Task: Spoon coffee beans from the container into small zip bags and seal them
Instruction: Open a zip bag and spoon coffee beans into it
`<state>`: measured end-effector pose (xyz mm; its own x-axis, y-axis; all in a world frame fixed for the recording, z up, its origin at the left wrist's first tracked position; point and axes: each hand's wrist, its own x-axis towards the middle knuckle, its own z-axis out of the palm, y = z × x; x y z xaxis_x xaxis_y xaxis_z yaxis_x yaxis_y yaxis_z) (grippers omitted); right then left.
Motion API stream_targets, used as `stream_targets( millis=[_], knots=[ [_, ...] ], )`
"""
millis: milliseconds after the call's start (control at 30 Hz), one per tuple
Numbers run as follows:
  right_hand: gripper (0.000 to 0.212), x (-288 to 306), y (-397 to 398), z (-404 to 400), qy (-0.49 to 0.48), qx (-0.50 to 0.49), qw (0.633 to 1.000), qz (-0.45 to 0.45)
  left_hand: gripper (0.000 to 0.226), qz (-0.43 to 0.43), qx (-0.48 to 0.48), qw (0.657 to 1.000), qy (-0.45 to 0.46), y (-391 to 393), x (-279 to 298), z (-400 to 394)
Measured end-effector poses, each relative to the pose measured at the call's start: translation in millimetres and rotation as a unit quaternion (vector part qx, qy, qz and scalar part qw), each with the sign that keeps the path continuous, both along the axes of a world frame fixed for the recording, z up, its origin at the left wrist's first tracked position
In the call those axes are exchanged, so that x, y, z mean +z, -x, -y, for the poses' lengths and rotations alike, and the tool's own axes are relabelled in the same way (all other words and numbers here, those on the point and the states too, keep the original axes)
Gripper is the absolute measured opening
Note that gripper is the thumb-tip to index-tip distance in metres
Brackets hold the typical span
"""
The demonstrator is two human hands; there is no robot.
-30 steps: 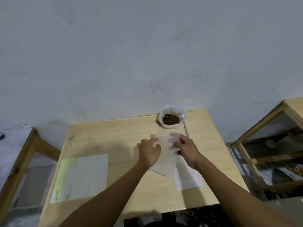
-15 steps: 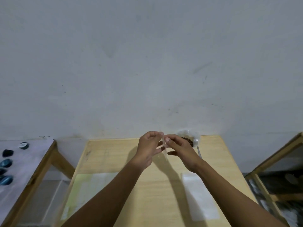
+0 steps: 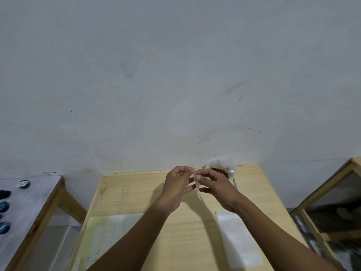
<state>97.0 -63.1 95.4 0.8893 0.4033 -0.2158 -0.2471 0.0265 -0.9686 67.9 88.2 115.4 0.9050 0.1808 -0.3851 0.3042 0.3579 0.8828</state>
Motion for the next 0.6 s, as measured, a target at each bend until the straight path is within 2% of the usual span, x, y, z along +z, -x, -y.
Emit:
stream_targets(
  millis=[133, 300, 500, 600],
  knots=[
    [0.008, -2.0, 0.8, 1.7, 0.094, -0.013, 0.993, 0.074, 0.018, -0.002, -0.010, 0.999, -0.035, -0.7, -4.7, 4.3],
    [0.012, 2.6, 6.3, -8.2, 0.217, -0.022, 0.960, 0.177, 0.011, 0.003, 0.008, 0.997, -0.083, -3.3, -7.1, 12.1],
    [0.011, -0.1, 6.7, -9.1, 0.218, -0.042, 0.954, 0.200, 0.014, 0.017, 0.024, 0.996, -0.085, -3.6, -11.4, 4.9],
    [0.004, -1.4, 10.0, -13.9, 0.199, -0.048, 0.957, 0.204, 0.014, 0.023, 0.050, 0.993, -0.103, -3.6, -12.4, 6.0]
  ],
)
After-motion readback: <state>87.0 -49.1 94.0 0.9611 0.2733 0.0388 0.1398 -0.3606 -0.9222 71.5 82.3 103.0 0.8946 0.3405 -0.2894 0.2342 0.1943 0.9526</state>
